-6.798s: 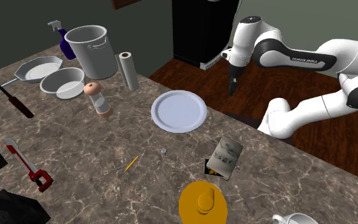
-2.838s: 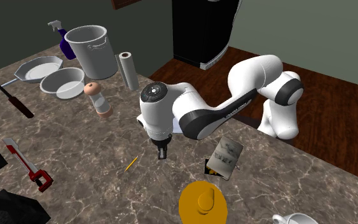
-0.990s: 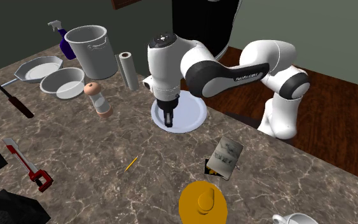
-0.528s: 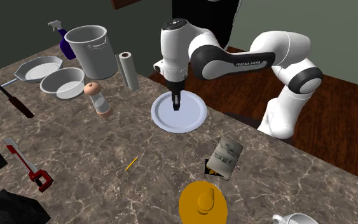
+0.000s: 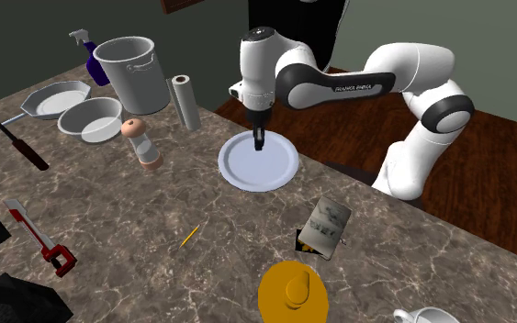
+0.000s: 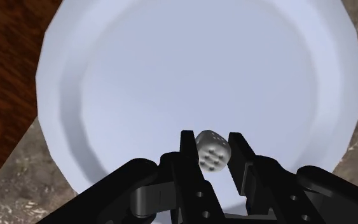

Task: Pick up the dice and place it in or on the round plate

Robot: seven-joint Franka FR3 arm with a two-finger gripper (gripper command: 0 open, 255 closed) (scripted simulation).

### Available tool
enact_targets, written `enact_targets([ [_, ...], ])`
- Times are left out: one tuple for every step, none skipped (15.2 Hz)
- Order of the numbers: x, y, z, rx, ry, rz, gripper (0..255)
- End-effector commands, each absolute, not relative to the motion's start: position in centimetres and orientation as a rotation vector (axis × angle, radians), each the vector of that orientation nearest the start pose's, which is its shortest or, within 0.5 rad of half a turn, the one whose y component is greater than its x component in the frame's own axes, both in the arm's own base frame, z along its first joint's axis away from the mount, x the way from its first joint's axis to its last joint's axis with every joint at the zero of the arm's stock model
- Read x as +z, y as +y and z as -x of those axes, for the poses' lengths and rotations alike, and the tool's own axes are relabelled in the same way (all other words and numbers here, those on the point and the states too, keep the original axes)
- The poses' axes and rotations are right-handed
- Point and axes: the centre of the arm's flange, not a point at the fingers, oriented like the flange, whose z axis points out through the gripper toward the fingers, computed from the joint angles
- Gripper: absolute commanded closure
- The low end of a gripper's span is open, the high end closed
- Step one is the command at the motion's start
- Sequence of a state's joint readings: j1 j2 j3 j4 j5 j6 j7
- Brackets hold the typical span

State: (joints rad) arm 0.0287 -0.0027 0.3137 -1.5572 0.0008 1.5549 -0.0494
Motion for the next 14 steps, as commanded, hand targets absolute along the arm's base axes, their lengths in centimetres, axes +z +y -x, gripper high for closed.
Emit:
enact_targets([
  [62.1,18.6,-52.0,-0.001,-0.612,3.081,255],
  [61.5,18.6,-52.0,-0.001,-0.612,3.081,255],
  [61.0,18.6,-52.0,-0.001,-0.612,3.081,255],
  [60.5,18.6,-52.0,-0.001,-0.612,3.081,255],
  [59.9,18.6,-52.0,-0.001,-0.612,3.081,255],
  [59.4,18.6,-52.0,-0.001,-0.612,3.081,255],
  [58.9,18.6,-52.0,-0.001,-0.612,3.081,255],
  [58.4,18.6,-52.0,-0.001,-0.612,3.081,255],
  [57.8,18.6,-52.0,-0.001,-0.612,3.081,255],
  [57.5,18.6,-52.0,-0.001,-0.612,3.081,255],
  [57.5,18.6,-52.0,-0.001,-0.612,3.081,255],
  [57.5,18.6,-52.0,-0.001,-0.612,3.081,255],
  [57.5,18.6,-52.0,-0.001,-0.612,3.081,255],
  [57.5,18.6,-52.0,-0.001,-0.612,3.081,255],
])
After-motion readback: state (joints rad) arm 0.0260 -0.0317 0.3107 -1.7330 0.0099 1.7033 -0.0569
